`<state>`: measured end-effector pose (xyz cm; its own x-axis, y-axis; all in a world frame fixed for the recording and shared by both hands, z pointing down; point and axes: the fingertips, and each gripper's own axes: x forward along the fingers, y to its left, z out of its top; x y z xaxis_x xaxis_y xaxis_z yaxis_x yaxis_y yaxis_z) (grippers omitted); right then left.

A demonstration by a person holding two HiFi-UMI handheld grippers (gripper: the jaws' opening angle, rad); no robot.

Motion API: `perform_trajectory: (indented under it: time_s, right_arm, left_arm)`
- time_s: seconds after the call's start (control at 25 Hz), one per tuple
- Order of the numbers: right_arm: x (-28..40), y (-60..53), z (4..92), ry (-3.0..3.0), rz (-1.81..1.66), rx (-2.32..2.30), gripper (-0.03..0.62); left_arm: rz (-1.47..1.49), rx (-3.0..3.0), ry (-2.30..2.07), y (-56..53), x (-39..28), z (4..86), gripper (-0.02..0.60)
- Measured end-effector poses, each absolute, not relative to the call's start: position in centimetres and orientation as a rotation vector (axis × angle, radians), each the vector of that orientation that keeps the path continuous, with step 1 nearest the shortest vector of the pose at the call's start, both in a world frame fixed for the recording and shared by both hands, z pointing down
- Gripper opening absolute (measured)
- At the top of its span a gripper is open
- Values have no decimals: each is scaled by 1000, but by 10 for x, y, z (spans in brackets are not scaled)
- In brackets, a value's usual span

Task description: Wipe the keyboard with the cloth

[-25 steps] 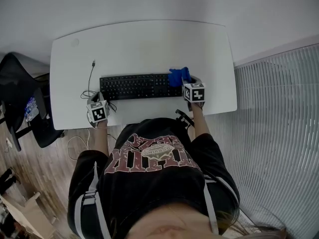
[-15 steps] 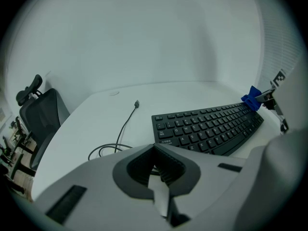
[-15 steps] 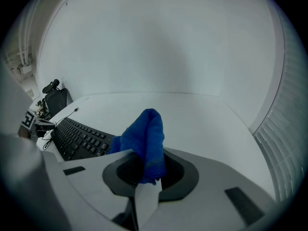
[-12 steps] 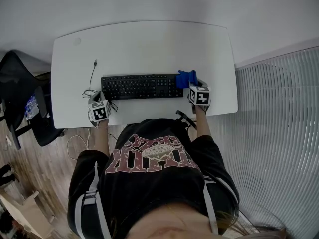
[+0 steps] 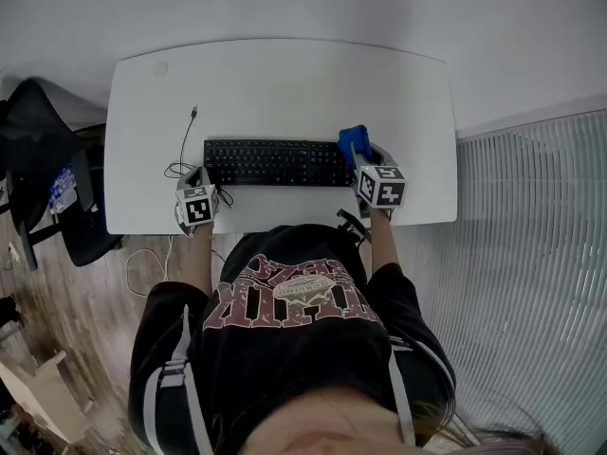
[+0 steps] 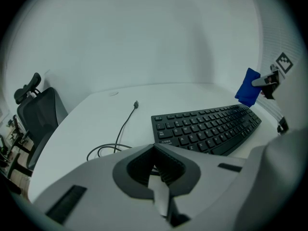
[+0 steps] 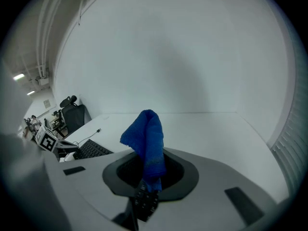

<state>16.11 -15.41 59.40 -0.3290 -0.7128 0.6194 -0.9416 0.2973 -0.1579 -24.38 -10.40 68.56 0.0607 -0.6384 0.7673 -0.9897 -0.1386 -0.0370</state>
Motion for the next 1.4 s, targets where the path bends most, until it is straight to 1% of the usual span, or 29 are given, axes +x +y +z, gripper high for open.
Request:
perform_trajectory:
  time_s: [0.32, 0.52, 0.72, 0.96, 1.16, 1.4]
  right_arm:
    - [68, -162, 559, -2308, 570, 1246, 64]
    - [10, -163, 553, -2409, 578, 1115, 64]
    - [-67, -158, 546, -2523, 609, 954, 64]
    - [-151, -141, 553, -2586, 550, 708, 64]
    - [-190, -138, 561, -2606, 588, 618, 64]
    - [-216, -134, 578, -2583, 644, 569, 64]
  left_arm:
    - [882, 1865, -1598, -106, -245, 685, 32]
    - [884, 1886, -1580, -105, -245, 685, 32]
    - [897, 1925, -1560, -105, -245, 684, 32]
    - [880, 1937, -1543, -106, -246, 684, 32]
    - [875, 1957, -1528, -107, -246, 681, 32]
    - [861, 1972, -1509, -106, -246, 681, 32]
